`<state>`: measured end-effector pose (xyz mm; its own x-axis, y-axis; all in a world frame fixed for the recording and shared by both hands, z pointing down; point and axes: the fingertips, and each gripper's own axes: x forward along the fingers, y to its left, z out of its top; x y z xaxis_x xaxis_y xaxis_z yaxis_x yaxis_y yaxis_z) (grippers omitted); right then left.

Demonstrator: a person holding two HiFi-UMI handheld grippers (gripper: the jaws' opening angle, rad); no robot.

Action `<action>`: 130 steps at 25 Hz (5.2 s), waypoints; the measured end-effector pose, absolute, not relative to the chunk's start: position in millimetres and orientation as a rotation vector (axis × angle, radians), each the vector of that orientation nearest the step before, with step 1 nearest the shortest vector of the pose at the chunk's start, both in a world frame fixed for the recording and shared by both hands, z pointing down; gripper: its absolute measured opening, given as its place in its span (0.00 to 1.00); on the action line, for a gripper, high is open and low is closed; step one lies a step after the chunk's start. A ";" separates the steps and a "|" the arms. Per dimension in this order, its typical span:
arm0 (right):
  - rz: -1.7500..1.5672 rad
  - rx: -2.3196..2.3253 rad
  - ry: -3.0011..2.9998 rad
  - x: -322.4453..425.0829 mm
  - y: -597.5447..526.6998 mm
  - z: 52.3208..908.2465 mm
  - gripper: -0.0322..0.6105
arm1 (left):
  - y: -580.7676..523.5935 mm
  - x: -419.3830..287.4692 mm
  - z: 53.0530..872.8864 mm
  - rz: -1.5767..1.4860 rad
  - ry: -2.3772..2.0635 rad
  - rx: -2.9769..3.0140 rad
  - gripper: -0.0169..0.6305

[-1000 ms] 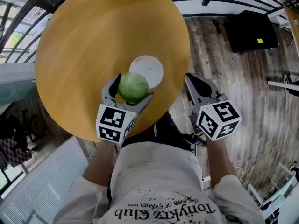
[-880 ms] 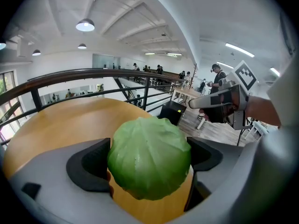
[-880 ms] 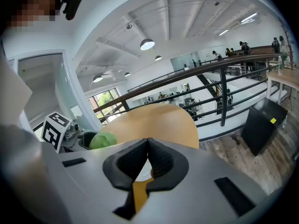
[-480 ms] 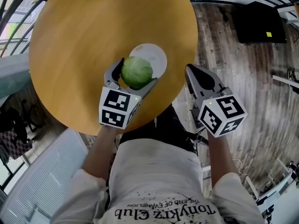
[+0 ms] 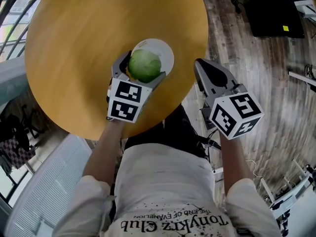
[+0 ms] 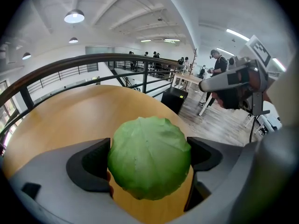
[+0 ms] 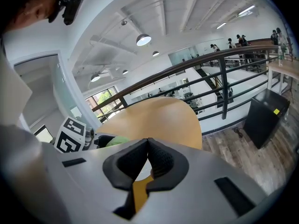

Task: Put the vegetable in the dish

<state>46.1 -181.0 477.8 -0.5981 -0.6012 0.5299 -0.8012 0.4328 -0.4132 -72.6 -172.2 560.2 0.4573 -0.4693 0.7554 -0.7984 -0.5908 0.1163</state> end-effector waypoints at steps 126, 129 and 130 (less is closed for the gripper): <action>0.709 1.210 -2.516 32.5 -92.9 353.6 0.08 | -72.0 -99.9 389.1 0.668 -1.244 2.306 0.06; 0.700 1.211 -2.520 32.8 -91.5 351.3 0.08 | -69.5 -98.9 388.8 0.668 -1.235 2.306 0.06; 0.699 1.214 -2.520 33.4 -91.0 351.0 0.08 | -68.2 -99.3 388.5 0.674 -1.236 2.308 0.06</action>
